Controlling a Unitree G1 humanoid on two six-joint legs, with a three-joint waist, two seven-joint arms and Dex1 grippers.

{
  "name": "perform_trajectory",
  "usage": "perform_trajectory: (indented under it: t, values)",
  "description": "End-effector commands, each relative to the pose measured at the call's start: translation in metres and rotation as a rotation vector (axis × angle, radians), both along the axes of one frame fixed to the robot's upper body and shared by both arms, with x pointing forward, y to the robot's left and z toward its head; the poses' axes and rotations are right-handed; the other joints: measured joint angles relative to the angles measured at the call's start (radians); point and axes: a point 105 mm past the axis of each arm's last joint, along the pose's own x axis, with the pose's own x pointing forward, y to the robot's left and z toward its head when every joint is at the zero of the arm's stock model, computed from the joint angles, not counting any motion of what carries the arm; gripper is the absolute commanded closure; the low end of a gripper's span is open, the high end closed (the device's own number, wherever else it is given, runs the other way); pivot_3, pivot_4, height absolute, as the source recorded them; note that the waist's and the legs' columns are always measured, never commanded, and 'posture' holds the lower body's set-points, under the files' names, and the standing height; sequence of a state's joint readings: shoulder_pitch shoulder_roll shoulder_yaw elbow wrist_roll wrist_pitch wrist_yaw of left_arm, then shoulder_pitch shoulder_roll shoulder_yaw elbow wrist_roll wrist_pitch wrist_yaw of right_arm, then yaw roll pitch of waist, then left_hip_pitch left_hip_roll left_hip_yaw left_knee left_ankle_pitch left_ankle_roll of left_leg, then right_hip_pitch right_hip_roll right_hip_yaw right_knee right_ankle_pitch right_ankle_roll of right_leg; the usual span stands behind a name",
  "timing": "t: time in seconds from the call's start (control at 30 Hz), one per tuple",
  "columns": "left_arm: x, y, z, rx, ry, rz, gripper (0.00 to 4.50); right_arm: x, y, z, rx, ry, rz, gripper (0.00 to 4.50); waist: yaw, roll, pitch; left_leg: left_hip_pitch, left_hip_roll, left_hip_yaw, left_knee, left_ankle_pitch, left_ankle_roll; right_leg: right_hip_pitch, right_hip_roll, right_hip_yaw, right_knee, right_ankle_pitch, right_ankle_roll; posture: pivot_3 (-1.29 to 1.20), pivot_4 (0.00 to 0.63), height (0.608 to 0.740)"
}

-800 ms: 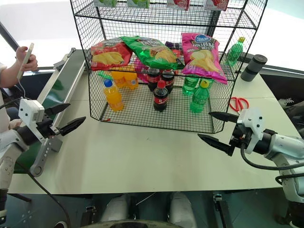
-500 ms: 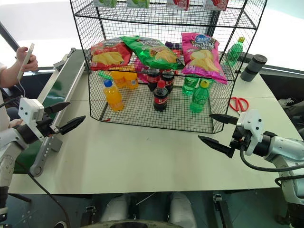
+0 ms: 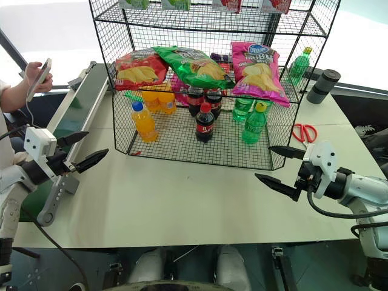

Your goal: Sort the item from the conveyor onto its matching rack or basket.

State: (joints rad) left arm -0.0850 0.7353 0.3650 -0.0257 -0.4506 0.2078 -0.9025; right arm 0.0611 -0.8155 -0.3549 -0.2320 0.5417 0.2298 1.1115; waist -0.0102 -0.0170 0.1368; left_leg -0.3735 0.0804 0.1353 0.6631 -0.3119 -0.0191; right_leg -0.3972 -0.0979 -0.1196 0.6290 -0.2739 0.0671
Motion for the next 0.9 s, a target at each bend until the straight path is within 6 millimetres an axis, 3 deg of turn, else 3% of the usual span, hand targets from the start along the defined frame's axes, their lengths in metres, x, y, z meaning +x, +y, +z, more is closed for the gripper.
perform_trajectory:
  t: [0.03, 0.9]
  values:
    - [0.004, -0.004, 0.006, 0.013, -0.042, -0.022, 0.00, 0.001, 0.001, 0.008, -0.011, -0.046, 0.014, 0.05, 0.000, 0.000, 0.000, 0.000, 0.000, 0.000, 0.000, 0.000, 0.000, 0.000, 0.000, 0.000, 0.000, 0.000, 0.000, 0.00, 0.150, 0.726]
    - [0.013, -0.026, -0.005, -0.008, -0.064, -0.099, 0.00, 0.010, -0.001, 0.007, -0.048, -0.089, 0.010, 0.05, 0.000, 0.000, 0.000, 0.001, 0.000, 0.000, 0.000, 0.001, -0.001, 0.000, 0.000, 0.000, 0.001, 0.000, 0.000, 0.00, 0.150, 0.726]
